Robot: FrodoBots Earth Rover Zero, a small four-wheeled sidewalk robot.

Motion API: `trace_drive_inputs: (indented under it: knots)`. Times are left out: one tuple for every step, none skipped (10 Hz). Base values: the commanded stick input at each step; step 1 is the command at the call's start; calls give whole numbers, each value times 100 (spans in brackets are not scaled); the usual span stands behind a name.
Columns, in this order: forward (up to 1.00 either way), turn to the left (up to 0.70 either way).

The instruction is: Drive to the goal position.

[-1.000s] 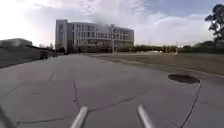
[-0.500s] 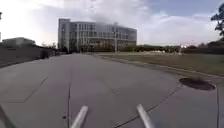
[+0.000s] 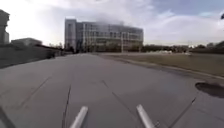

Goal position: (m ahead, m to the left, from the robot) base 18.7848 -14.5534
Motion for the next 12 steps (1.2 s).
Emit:
trace_drive_inputs:
  knots:
    - [70, 14]
    - [70, 14]
    - [70, 14]
    - [70, 14]
    - [56, 6]
    - [45, 0]
    - [45, 0]
    - [45, 0]
    - [45, 0]
    - [45, 0]
    - [45, 0]
    - [45, 0]
